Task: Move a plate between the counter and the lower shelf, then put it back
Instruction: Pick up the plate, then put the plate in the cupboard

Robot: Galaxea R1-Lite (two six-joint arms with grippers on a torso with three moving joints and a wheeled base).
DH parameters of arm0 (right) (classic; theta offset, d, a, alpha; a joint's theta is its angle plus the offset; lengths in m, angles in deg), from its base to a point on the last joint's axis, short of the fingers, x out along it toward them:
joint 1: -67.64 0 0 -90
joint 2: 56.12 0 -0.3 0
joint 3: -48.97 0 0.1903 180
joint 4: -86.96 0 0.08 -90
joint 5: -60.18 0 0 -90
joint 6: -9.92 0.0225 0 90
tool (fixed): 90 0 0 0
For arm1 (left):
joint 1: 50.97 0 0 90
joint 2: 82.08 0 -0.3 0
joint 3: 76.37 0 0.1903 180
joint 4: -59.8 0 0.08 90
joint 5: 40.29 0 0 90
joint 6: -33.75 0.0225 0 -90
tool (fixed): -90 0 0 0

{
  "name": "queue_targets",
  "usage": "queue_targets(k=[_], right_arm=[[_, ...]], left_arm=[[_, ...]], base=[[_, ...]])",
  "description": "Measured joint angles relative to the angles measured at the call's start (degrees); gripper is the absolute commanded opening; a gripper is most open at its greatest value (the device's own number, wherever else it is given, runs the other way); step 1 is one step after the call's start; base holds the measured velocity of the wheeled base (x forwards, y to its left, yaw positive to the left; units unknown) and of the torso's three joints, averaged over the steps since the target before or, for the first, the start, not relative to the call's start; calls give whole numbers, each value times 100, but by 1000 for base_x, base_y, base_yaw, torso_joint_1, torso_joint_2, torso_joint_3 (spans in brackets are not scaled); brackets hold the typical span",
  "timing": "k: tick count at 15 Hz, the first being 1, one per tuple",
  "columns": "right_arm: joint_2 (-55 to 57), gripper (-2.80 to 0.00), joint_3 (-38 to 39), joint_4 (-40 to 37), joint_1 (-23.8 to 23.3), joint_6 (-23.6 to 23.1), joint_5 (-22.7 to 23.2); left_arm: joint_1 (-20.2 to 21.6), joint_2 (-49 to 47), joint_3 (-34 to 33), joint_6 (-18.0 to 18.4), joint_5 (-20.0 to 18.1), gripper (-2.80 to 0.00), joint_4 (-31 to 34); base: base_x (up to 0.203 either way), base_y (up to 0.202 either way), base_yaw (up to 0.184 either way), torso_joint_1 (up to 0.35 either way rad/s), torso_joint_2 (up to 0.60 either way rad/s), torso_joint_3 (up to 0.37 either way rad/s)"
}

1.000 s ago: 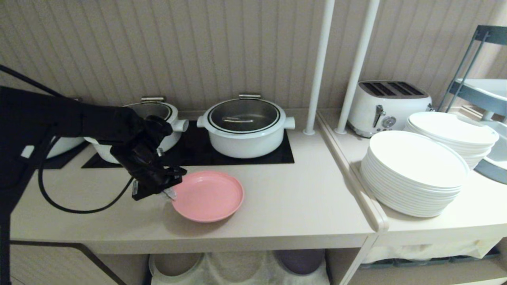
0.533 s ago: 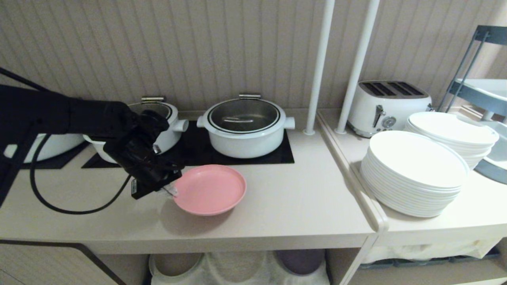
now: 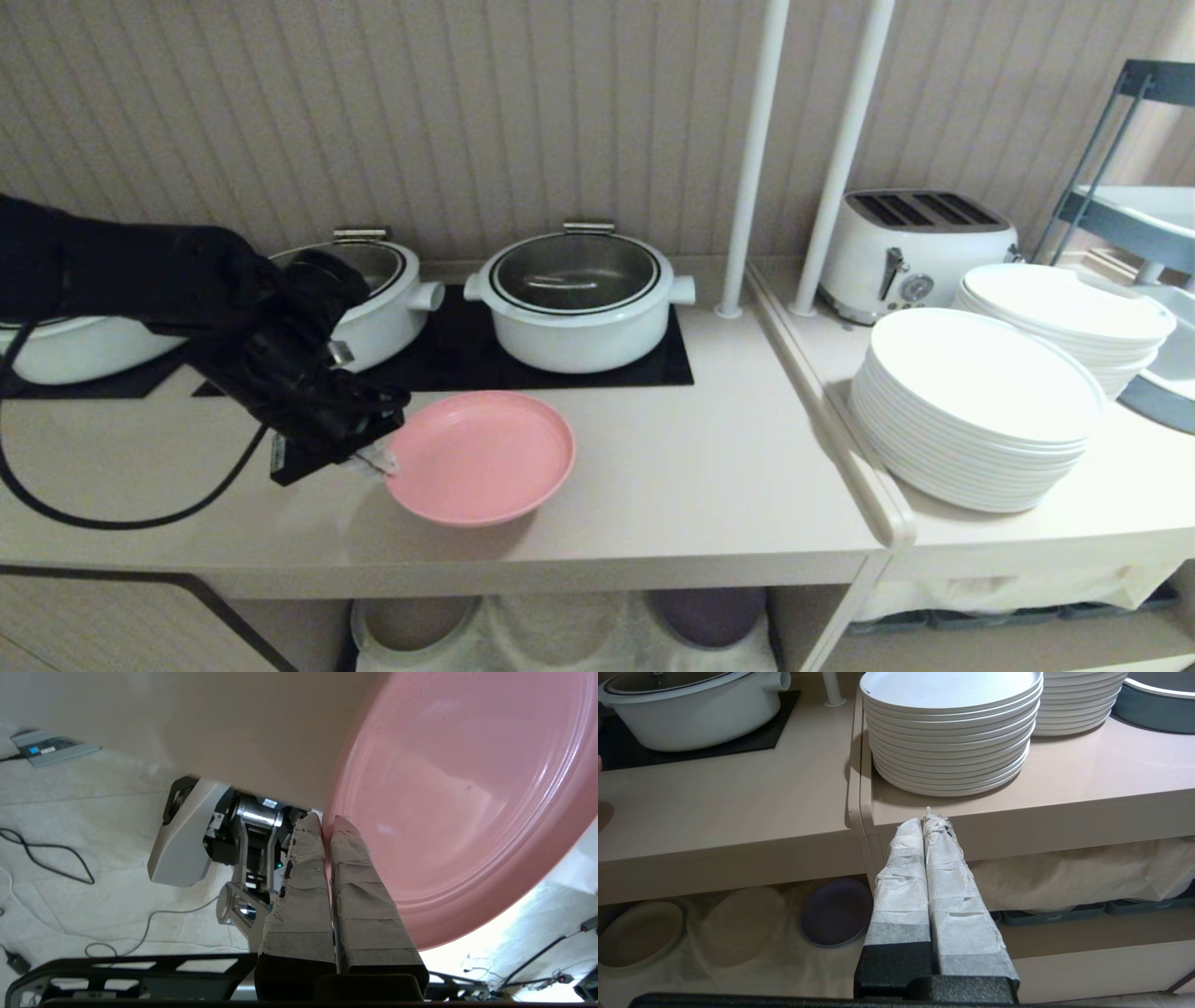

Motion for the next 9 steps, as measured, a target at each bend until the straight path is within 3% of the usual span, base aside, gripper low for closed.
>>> queue_targets(k=[9], right_arm=[[0,-280,0,4,0,-2,-2]], left_arm=[[-210,1676,-1467,34,-1,-280,-2]], base=[[0,0,0,0,0,0]])
